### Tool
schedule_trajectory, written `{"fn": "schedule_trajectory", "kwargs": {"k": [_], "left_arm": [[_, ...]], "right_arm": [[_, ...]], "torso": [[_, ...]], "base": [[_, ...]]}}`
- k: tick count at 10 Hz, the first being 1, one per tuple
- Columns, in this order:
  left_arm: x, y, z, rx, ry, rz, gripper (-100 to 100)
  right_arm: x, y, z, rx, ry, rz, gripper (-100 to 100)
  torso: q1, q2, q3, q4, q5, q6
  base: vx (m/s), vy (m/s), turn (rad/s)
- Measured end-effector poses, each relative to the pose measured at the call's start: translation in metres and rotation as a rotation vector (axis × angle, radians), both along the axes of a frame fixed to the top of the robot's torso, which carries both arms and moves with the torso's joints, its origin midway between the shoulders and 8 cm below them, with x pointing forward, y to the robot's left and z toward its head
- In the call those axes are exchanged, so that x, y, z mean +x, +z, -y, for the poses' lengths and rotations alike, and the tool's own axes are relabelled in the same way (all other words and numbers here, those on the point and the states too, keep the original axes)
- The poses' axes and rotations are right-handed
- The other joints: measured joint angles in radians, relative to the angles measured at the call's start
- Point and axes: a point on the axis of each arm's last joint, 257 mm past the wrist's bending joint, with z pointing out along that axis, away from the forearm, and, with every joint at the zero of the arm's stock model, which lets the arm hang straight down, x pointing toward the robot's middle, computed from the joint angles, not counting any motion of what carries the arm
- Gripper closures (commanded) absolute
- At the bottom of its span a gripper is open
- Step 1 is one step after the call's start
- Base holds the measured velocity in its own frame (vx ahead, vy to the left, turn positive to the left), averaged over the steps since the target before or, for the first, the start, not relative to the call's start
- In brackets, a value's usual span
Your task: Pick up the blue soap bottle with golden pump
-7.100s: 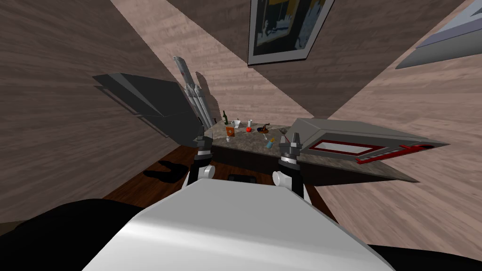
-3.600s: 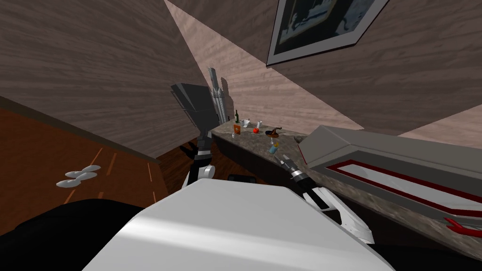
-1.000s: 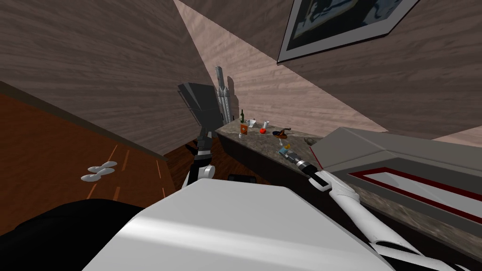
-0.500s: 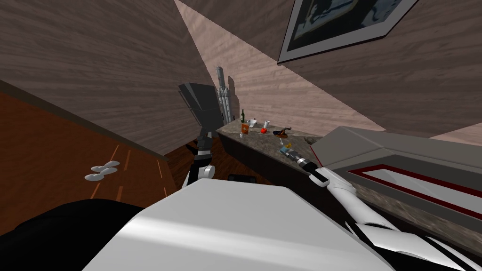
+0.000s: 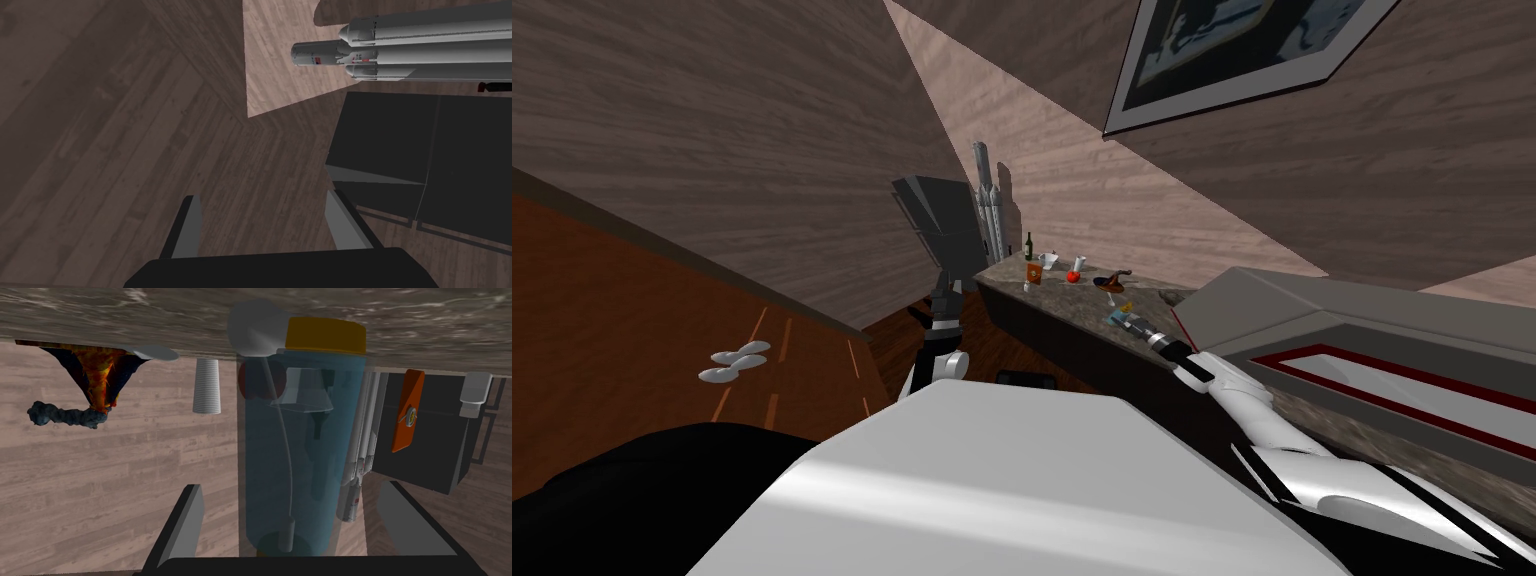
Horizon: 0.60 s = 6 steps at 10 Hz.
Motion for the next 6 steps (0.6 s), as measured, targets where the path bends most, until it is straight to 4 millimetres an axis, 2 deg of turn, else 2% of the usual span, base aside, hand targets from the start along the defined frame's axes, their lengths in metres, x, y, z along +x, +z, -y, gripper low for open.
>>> {"fn": "schedule_trajectory", "kwargs": {"k": [2,3,4,6], "left_arm": [[0.0,0.0,0.0,0.0,0.0,0.0,0],[0.0,0.0,0.0,0.0,0.0,0.0,0],[0.0,0.0,0.0,0.0,0.0,0.0,0],[0.0,0.0,0.0,0.0,0.0,0.0,0]], "right_arm": [[0.012,0.014,0.005,-0.001,0.013,0.021,-100],[0.011,0.012,0.014,0.001,-0.006,0.012,-100],[0.011,0.011,0.015,0.001,-0.009,0.01,100],[0.011,0.012,0.015,0.001,-0.009,0.011,100]], "torso": [[0.002,0.0,0.0,0.0,0.001,0.0],[-0.001,-0.001,0.0,0.0,0.0,0.0],[-0.002,-0.001,-0.001,0.0,0.0,0.0],[-0.003,-0.002,-0.001,-0.001,-0.001,0.0]], "base": [[-0.025,0.053,-0.004],[-0.005,0.007,-0.001],[0.0,0.0,0.0],[0.0,0.0,0.0]]}}
